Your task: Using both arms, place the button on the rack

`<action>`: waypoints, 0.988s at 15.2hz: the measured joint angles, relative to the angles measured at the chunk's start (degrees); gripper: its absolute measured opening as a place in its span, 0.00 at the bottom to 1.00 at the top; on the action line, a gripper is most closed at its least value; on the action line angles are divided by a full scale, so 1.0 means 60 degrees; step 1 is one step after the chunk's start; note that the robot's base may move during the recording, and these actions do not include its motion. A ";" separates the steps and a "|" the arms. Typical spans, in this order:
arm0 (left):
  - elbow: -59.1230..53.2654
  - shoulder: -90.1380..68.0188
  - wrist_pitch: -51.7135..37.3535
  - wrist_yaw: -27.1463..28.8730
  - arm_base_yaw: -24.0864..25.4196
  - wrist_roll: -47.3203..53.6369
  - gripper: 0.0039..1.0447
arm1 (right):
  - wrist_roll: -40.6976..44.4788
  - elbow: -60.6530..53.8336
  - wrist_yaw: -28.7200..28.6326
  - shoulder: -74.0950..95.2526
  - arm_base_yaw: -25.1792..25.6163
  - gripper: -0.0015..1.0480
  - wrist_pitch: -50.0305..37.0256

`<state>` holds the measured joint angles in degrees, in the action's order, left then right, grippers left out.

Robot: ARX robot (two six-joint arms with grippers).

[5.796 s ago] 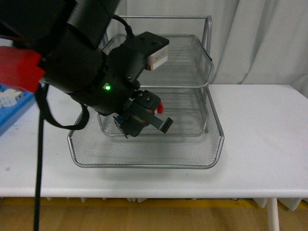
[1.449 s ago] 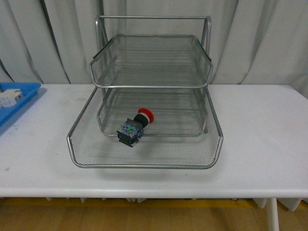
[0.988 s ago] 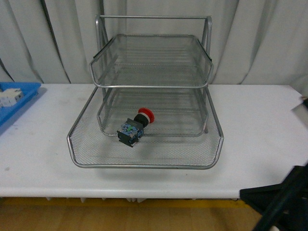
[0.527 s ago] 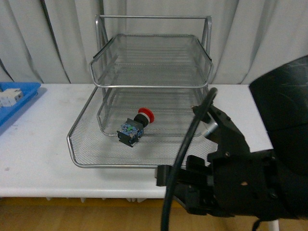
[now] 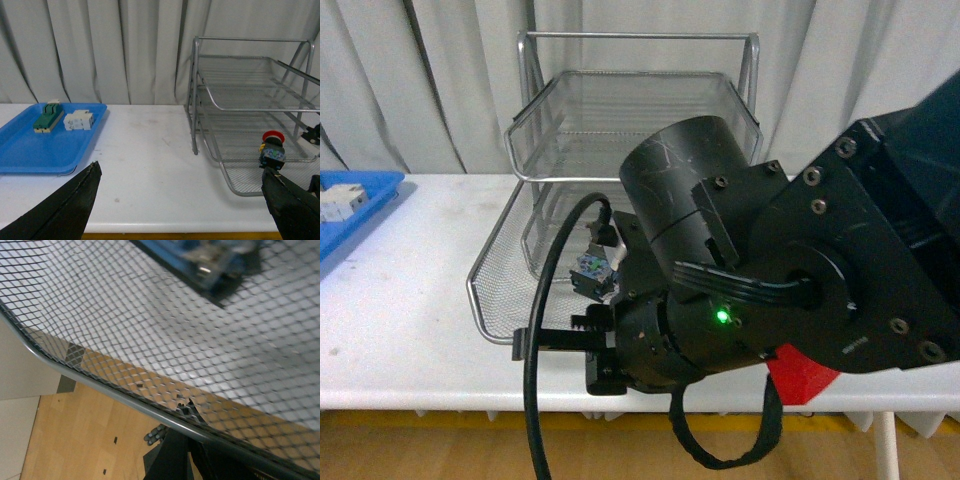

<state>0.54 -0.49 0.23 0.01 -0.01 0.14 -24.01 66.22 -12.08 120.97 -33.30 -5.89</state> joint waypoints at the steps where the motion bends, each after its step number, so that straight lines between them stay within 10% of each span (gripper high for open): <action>1: 0.0000 0.0000 -0.0004 0.0000 0.0000 0.0000 0.94 | 0.0080 0.0302 0.0124 0.0142 -0.0018 0.02 0.0117; 15: 0.0000 0.0000 -0.0004 0.0000 0.0000 0.0000 0.94 | 0.2076 0.4947 0.1752 0.2433 0.0426 0.02 0.0820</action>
<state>0.54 -0.49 0.21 0.01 -0.01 0.14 -11.55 95.90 -1.56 135.57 -30.74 -0.97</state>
